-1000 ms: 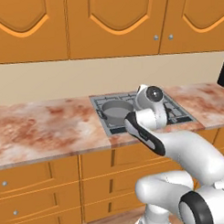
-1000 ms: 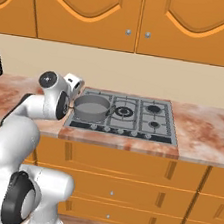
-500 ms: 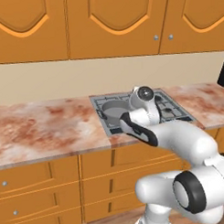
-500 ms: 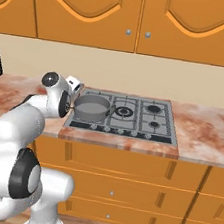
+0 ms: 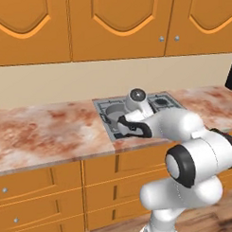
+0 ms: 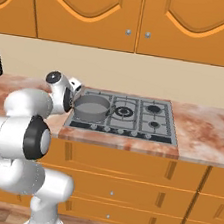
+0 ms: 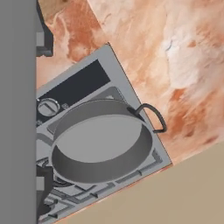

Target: Move the pot and pan from the stove into the sink.

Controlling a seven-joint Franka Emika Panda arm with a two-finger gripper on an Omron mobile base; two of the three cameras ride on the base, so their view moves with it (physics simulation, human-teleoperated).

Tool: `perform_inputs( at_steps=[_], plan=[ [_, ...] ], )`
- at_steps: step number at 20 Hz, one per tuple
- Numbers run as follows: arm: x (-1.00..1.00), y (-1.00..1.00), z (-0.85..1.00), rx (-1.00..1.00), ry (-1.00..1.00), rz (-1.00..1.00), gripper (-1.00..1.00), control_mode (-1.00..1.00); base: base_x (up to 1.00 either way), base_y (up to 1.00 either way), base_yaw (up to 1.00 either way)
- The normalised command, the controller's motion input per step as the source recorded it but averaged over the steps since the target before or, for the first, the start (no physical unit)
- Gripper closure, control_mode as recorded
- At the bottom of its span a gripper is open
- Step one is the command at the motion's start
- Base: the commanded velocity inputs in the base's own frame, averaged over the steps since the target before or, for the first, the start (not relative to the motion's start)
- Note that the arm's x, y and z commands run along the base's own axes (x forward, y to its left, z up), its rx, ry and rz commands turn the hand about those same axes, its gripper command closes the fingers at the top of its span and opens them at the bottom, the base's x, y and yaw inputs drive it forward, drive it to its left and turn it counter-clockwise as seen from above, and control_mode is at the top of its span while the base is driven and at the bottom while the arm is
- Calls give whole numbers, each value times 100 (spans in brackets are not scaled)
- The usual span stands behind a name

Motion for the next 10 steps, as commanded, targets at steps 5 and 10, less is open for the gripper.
perform_inputs(
  at_steps=[5,10],
  plan=[
    [45,0,-30,2,4,-4,-100,-100,0,0,0],
    [4,0,-6,1,0,0,-100,-100,0,0,0]
  ],
)
